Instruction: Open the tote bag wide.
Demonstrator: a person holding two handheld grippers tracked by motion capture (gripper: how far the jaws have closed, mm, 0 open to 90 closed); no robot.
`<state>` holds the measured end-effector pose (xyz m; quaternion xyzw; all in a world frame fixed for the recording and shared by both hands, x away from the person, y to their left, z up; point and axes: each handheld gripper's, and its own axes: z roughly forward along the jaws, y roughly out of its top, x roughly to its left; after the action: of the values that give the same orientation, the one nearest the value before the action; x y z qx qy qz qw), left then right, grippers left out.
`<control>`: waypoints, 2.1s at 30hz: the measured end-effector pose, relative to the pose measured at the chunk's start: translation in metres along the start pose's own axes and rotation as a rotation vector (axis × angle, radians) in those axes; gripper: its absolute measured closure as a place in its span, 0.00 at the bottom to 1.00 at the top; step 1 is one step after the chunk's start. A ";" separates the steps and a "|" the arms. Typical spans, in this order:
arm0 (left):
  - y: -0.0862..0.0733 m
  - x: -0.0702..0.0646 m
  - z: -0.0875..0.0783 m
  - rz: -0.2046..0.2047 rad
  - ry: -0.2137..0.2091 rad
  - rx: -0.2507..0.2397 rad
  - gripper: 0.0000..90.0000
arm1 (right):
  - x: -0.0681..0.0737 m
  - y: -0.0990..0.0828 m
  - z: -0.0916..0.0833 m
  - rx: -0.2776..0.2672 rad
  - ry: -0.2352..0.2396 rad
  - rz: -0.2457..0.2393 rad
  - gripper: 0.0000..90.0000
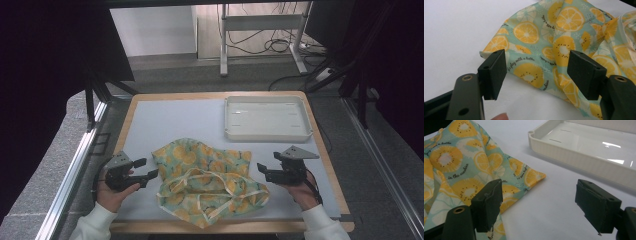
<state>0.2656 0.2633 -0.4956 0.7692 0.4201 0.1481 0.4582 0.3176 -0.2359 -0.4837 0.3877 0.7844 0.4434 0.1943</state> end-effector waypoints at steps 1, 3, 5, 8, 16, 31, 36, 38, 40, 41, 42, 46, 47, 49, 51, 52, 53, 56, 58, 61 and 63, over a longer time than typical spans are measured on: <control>0.000 0.000 0.000 0.000 0.000 0.000 0.36 | 0.000 0.000 0.000 0.000 0.000 0.000 0.25; 0.000 -0.001 0.001 0.002 -0.005 0.003 0.36 | 0.002 0.000 -0.002 0.000 0.003 0.003 0.25; 0.000 -0.001 0.000 0.002 -0.009 -0.001 0.35 | 0.003 0.000 -0.002 -0.002 0.005 -0.005 0.25; 0.000 0.001 0.001 -0.001 -0.013 0.000 0.35 | 0.003 -0.001 -0.001 0.003 0.001 -0.009 0.25; -0.001 0.000 -0.001 0.001 -0.017 -0.002 0.36 | 0.002 -0.001 0.000 0.006 -0.014 -0.003 0.25; 0.014 -0.027 -0.010 0.055 -0.109 0.002 0.40 | 0.001 -0.002 -0.002 0.004 -0.034 -0.004 0.25; 0.020 -0.040 -0.008 0.089 -0.133 0.018 0.39 | 0.001 -0.002 -0.001 0.009 -0.033 -0.002 0.25; 0.023 -0.045 -0.007 0.102 -0.146 0.026 0.39 | 0.002 -0.002 -0.001 0.012 -0.032 -0.002 0.25; 0.025 -0.051 -0.007 0.116 -0.158 0.032 0.38 | 0.002 -0.002 -0.001 0.012 -0.031 -0.002 0.25; 0.025 -0.054 -0.006 0.124 -0.163 0.036 0.38 | 0.002 -0.002 -0.001 0.012 -0.031 -0.002 0.25; 0.026 -0.056 -0.006 0.132 -0.169 0.041 0.38 | 0.002 -0.002 -0.001 0.012 -0.031 -0.001 0.25; 0.028 -0.067 -0.002 0.169 -0.179 0.068 0.39 | 0.001 -0.002 -0.001 0.012 -0.032 -0.001 0.25; 0.028 -0.070 -0.001 0.180 -0.176 0.078 0.40 | 0.001 -0.003 -0.001 0.012 -0.032 -0.001 0.25; 0.028 -0.071 0.000 0.196 -0.178 0.096 0.42 | 0.001 -0.003 -0.001 0.013 -0.032 -0.001 0.25; 0.027 -0.072 0.001 0.201 -0.182 0.107 0.45 | 0.001 -0.003 -0.001 0.013 -0.033 -0.001 0.25; 0.027 -0.073 0.002 0.204 -0.185 0.119 0.46 | 0.001 -0.003 -0.001 0.014 -0.033 -0.002 0.25; 0.027 -0.073 0.002 0.204 -0.185 0.119 0.47 | 0.001 -0.003 -0.001 0.014 -0.033 -0.002 0.25; 0.024 -0.072 0.006 0.205 -0.189 0.141 0.51 | 0.001 -0.003 -0.001 0.013 -0.034 0.001 0.25; 0.023 -0.073 0.009 0.208 -0.192 0.162 0.55 | 0.001 -0.003 -0.001 0.016 -0.036 0.000 0.25; 0.019 -0.073 0.016 0.214 -0.186 0.206 0.61 | 0.001 -0.003 -0.001 0.014 -0.038 0.000 0.25; 0.019 -0.072 0.018 0.209 -0.185 0.215 0.67 | 0.000 -0.003 -0.001 0.015 -0.039 -0.001 0.25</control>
<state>0.2425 0.1926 -0.4784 0.8636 0.3071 0.0778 0.3922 0.3151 -0.2371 -0.4856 0.3974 0.7838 0.4301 0.2067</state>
